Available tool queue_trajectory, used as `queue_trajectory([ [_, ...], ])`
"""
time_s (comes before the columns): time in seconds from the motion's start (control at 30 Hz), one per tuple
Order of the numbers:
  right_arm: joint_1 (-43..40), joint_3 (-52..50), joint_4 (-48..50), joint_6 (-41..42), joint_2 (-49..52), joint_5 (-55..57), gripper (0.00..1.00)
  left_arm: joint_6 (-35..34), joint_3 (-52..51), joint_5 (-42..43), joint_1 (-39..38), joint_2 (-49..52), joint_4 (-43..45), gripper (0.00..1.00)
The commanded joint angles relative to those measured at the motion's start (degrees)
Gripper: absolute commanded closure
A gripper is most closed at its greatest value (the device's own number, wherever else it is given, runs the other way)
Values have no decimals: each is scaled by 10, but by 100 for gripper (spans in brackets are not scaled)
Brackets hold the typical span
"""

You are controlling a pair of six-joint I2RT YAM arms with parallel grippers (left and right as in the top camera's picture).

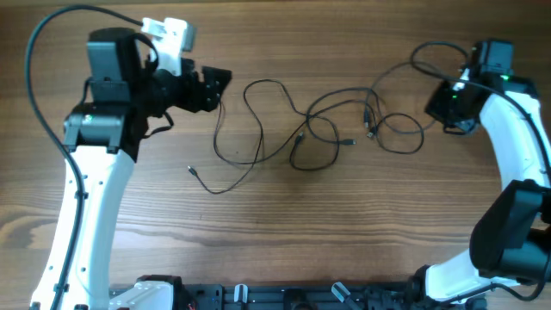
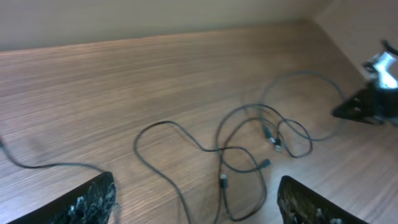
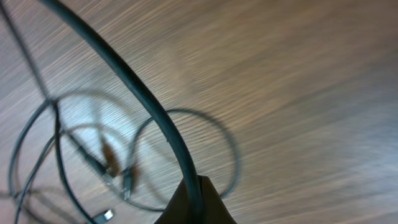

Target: Untangle cables

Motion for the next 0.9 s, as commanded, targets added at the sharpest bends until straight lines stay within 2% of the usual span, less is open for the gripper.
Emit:
queue_trajectory([
  [0.0, 64, 30, -12, -56, -80, -29, 96, 10, 2, 6, -40, 10, 5, 12],
  [0.07, 97, 38, -21, -58, -125, -29, 96, 19, 2, 2, -55, 23, 5, 7],
  [0.2, 136, 80, -66, -57, -214, -29, 96, 18, 2, 3, -76, 61, 2, 6],
  [0.33, 137, 153, -130, -73, -283, -25, 96, 18, 2, 3, -95, 94, 0, 6],
  [0.57, 137, 319, -237, -90, -345, 19, 96, 19, 2, 3, -123, 104, 0, 6],
  [0.7, 137, 406, -297, -89, -366, 102, 96, 18, 2, 3, -131, 104, 1, 6],
  [0.73, 137, 439, -328, -83, -370, 160, 96, 18, 2, 3, -134, 104, 0, 6],
  [0.87, 137, 475, -404, 9, -374, 347, 96, 18, 2, 3, -149, 104, 0, 6],
])
